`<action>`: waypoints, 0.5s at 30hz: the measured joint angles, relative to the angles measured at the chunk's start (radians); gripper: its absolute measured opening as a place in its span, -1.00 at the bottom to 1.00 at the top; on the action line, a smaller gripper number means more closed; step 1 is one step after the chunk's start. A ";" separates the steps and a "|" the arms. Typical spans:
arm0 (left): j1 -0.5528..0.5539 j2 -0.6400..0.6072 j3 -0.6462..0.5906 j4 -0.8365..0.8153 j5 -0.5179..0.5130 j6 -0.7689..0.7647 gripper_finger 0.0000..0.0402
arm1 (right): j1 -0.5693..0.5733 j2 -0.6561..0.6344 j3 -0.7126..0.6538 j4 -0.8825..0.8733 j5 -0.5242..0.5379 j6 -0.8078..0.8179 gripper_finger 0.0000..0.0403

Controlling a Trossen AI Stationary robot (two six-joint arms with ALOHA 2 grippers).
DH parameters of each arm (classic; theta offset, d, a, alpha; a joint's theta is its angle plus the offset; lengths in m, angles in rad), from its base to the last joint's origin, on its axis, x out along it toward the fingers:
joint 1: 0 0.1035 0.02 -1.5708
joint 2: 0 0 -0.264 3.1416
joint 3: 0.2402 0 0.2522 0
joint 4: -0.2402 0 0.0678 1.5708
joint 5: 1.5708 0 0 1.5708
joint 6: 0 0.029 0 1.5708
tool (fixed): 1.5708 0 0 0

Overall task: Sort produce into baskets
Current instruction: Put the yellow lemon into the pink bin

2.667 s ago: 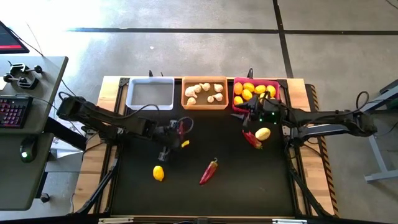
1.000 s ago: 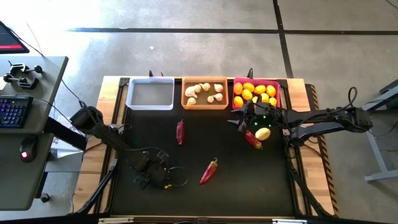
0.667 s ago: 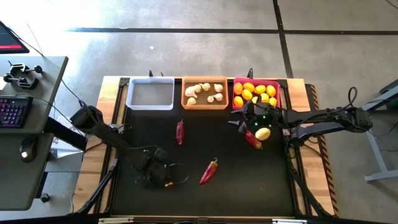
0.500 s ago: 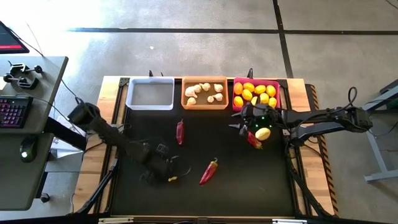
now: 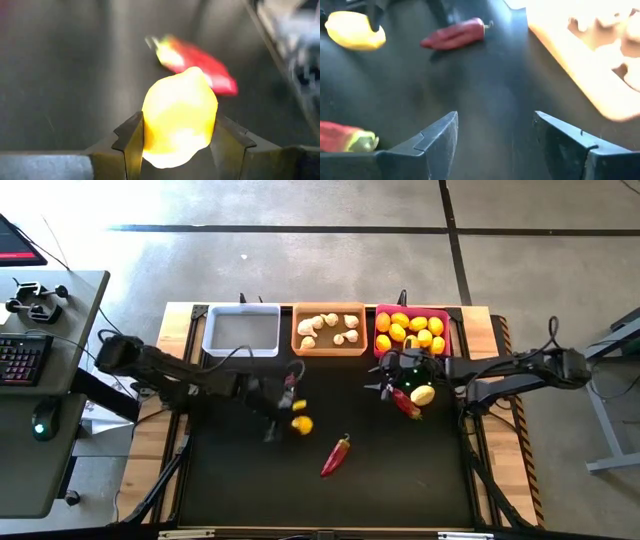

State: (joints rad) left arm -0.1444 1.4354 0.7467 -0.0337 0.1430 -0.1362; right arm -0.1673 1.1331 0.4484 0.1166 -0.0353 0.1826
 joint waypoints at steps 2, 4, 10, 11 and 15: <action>0.048 0.009 -0.017 0.110 0.017 -0.040 -0.20 | 0.000 0.034 0.000 0.072 0.000 -0.039 0.23; 0.090 0.014 -0.033 0.231 0.021 -0.070 -0.20 | 0.002 0.065 0.000 0.144 0.000 -0.151 0.23; 0.198 0.016 -0.061 0.643 0.020 -0.141 -0.20 | 0.062 0.134 0.009 0.425 0.034 -0.389 0.23; 0.210 0.017 -0.061 0.706 0.020 -0.136 -0.20 | 0.077 0.136 0.020 0.452 0.073 -0.405 0.23; 0.233 0.017 -0.061 0.866 0.020 -0.008 -0.20 | 0.114 0.135 0.093 0.453 0.183 -0.366 0.23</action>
State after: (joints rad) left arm 0.0887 1.4521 0.6857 0.8323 0.1628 -0.1441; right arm -0.0530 1.2681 0.5416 0.5692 0.1482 -0.1830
